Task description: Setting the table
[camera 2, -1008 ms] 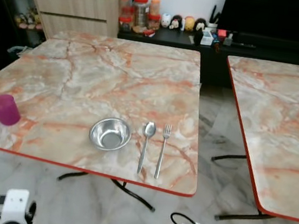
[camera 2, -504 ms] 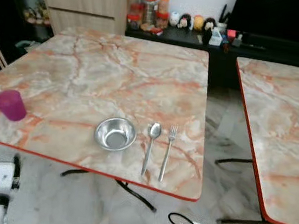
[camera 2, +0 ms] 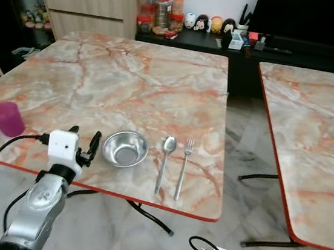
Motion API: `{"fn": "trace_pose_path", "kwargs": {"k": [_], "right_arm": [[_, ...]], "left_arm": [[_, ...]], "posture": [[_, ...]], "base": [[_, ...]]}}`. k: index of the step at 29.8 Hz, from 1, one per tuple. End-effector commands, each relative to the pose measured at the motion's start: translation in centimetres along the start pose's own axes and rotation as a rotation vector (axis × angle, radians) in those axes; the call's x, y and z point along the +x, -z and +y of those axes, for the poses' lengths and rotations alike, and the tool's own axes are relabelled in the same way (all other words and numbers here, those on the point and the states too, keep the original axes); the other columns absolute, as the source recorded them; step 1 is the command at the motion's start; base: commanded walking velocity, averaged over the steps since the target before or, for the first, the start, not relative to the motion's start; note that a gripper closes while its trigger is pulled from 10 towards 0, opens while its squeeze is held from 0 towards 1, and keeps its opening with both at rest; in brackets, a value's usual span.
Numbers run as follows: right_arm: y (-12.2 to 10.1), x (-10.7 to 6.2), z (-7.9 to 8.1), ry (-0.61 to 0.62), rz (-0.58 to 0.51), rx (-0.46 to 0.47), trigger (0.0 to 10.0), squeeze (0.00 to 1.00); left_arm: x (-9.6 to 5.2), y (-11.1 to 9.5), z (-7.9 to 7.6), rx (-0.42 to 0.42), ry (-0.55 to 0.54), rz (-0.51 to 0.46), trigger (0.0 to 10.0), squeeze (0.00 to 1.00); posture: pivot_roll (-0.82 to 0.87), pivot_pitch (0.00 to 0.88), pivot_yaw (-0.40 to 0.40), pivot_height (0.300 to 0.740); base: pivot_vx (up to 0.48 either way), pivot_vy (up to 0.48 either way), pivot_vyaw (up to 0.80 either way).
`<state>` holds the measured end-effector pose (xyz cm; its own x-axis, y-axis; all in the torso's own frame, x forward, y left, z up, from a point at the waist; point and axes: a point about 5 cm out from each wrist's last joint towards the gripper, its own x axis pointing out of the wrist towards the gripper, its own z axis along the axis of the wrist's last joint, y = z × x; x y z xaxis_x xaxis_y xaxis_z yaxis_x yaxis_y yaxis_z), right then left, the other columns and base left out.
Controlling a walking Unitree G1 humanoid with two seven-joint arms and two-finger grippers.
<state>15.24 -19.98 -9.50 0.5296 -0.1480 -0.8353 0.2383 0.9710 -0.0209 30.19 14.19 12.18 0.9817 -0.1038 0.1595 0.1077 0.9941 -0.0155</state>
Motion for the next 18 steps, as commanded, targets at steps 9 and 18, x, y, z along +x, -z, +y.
{"fn": "trace_pose_path", "kwargs": {"k": [9,18], "right_arm": [[0.2,0.0,0.1,0.003,0.007,0.018,10.0,0.0],[0.2,0.0,0.3,-0.002,0.008,0.017,10.0,0.0]], "left_arm": [[1.2,0.3,0.0,0.002,0.112,0.151,10.0,0.98],[2.2,1.3,-0.4,0.052,0.253,0.344,10.0,0.0]], "posture": [[0.02,0.0,0.017,0.725],[0.02,0.0,0.021,0.725]], "base": [[0.0,0.0,0.0],[0.0,0.0,0.0]]}}
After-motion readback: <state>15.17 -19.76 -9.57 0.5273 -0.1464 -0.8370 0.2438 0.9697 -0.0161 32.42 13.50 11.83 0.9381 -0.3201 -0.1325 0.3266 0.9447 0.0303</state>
